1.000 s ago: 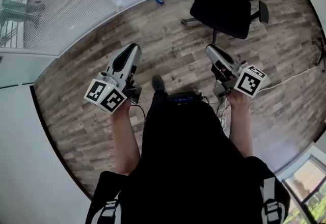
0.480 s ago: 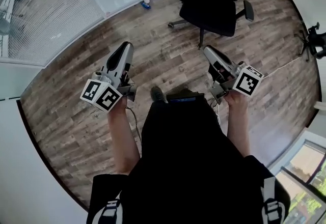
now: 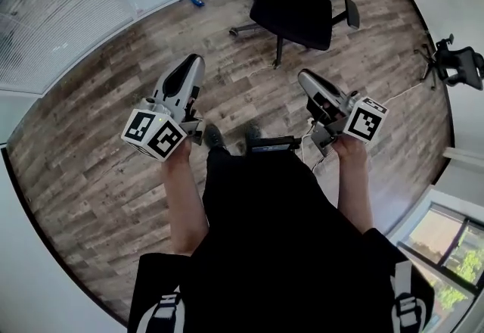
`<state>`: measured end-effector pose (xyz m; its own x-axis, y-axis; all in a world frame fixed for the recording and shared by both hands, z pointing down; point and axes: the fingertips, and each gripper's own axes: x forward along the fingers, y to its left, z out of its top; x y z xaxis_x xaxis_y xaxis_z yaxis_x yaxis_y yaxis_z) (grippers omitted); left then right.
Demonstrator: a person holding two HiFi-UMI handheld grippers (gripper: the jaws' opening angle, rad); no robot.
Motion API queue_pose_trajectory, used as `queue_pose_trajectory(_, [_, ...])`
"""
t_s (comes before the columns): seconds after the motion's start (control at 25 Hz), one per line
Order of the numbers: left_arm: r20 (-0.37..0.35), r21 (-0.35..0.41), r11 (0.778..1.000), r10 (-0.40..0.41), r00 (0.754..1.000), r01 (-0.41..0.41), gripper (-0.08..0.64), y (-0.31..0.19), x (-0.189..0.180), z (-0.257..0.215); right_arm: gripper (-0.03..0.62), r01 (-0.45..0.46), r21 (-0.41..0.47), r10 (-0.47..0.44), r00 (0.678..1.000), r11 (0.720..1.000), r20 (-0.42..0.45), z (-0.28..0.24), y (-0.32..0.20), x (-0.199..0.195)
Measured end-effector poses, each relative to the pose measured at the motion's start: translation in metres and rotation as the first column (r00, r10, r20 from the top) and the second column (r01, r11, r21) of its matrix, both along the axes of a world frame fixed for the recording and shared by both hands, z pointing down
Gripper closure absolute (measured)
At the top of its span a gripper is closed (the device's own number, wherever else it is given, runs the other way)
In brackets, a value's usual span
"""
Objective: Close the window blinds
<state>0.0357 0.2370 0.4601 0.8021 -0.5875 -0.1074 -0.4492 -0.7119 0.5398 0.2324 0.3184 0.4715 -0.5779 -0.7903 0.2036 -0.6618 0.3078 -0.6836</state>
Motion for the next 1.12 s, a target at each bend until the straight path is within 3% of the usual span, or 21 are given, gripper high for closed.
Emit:
queue_pose_trajectory(0.24, [0.033, 0.022, 0.998, -0.066, 0.997, 0.065, 0.514, 0.024, 0.004, -0.002, 0.532, 0.11, 0.047, -0.112, 0.992, 0.993, 0.053, -0.001, -0.006, -0.016])
queue_pose_trajectory(0.44, [0.098, -0.026, 0.998, -0.062, 0.993, 0.065, 0.514, 0.065, 0.034, 0.009, 0.533, 0.124, 0.033, -0.127, 0.985, 0.992, 0.115, 0.016, 0.02, 0.007])
queue_pose_trajectory(0.72, [0.173, 0.015, 0.994, -0.106, 0.979, 0.105, 0.514, 0.105, 0.06, 0.004, 0.549, 0.206, 0.114, -0.227, 0.949, 0.972, 0.221, 0.02, 0.046, 0.024])
queue_pose_trajectory(0.96, [0.209, -0.01, 0.991, -0.125, 0.97, 0.13, 0.514, 0.135, 0.074, 0.015, 0.552, 0.25, 0.164, -0.287, 0.92, 0.954, 0.268, 0.026, 0.066, 0.038])
queue_pose_trajectory(1.12, [0.207, -0.014, 0.994, -0.104, 0.973, 0.109, 0.514, 0.137, 0.086, 0.018, 0.552, 0.233, 0.164, -0.271, 0.923, 0.959, 0.274, 0.034, 0.072, 0.053])
